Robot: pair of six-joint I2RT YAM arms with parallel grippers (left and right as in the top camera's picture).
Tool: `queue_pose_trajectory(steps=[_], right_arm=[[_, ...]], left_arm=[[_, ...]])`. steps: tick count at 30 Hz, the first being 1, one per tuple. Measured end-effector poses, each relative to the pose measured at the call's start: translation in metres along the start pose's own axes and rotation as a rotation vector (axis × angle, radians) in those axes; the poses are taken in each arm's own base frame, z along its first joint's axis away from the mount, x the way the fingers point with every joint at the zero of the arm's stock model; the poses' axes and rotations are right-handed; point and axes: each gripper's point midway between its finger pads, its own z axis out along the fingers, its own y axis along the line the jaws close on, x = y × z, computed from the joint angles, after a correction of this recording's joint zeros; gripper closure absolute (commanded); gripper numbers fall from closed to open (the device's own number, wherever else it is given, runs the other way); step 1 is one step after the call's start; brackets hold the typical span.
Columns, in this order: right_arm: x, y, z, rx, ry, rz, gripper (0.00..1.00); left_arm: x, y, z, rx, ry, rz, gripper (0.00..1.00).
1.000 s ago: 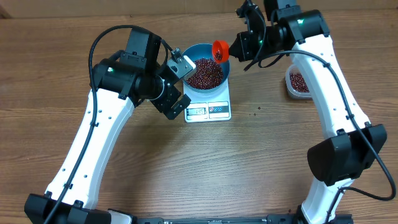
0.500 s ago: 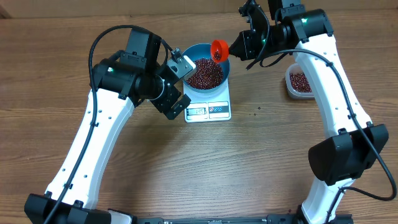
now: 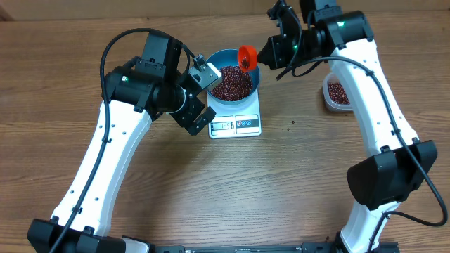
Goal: Scoop item into bowl and weigh 150g on scale
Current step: 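Tilt the red cup again to trickle remaining beans into bowl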
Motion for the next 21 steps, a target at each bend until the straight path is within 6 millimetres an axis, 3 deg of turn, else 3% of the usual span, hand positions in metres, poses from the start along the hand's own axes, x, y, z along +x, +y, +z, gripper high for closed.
queue_pose_trajectory(steps=[11, 21], right_arm=[[0.007, 0.014, 0.016, 0.128, 0.030, -0.081, 0.96], [0.008, 0.014, 0.019, 0.214, 0.035, -0.117, 0.96]], left_arm=[[0.000, 0.000, 0.000, 0.000, 0.000, 0.000, 0.01], [0.000, 0.000, 0.000, 0.000, 0.000, 0.000, 0.00]])
